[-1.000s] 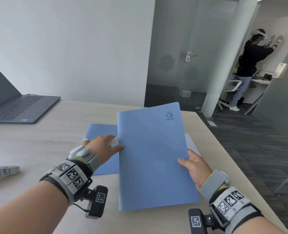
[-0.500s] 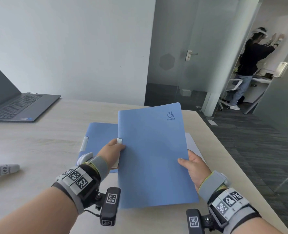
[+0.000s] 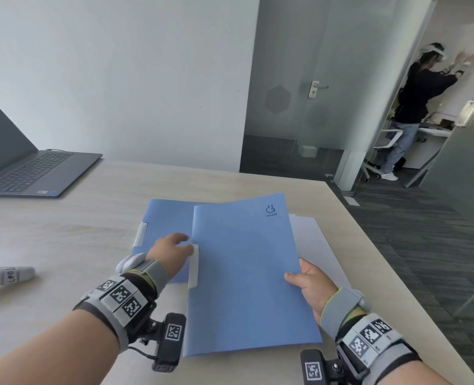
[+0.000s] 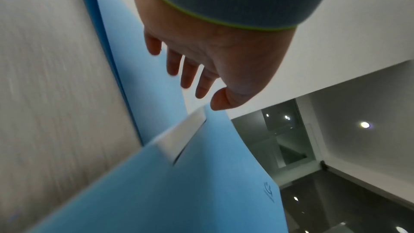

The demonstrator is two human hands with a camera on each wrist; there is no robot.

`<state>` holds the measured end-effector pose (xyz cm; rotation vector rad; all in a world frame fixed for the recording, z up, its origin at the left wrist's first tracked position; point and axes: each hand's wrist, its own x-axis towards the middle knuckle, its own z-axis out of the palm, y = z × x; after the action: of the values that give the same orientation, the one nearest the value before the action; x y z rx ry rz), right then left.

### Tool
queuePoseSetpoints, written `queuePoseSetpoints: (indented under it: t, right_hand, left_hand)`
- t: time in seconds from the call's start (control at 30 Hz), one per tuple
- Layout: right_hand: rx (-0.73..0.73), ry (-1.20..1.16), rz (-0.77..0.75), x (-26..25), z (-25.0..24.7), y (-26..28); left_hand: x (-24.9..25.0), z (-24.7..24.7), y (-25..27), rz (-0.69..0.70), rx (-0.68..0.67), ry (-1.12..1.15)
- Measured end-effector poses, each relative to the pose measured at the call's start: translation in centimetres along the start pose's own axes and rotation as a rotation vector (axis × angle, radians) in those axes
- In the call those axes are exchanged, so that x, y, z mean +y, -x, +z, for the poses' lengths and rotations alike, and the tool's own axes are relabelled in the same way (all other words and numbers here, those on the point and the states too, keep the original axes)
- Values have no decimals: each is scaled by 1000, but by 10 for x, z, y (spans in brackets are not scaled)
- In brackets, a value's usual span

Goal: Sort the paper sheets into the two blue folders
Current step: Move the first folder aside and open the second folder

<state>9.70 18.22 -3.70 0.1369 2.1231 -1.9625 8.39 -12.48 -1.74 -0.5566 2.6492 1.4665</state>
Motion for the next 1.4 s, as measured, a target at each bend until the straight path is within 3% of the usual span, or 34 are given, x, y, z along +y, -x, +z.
queuePoseSetpoints:
  t: [0.07, 0.17, 0.37, 0.57, 0.77, 0.9, 1.07, 1.17, 1.27, 1.4]
  right_hand:
    - [6, 78, 33, 2, 5, -4]
    - [-7, 183, 53, 2, 17, -11]
    - [22, 410, 22, -4, 48, -27]
    - [75, 520, 51, -3, 62, -30]
    - [84, 523, 82, -5, 57, -27]
    - [130, 495, 101, -6, 52, -26]
    - [172, 451, 137, -5, 47, -27]
    - [183, 417, 137, -3, 47, -30]
    - [158, 352, 117, -1, 49, -31]
    - [69, 157, 110, 0, 56, -29]
  left_hand:
    - [-12, -13, -10, -36, 112, -210]
    - [-26, -25, -24, -105, 158, -349]
    - [-42, -28, -34, -191, 86, -565]
    - [-31, -37, -38, -236, 107, -681]
    - [-43, -63, -54, -244, 112, -264]
    - [-58, -80, -58, -192, 268, 57]
    - [-30, -102, -46, -59, 510, 376]
    - [-10, -107, -37, 11, 585, 550]
    - [5, -96, -27, 48, 530, 681]
    - [6, -57, -19, 62, 314, 834]
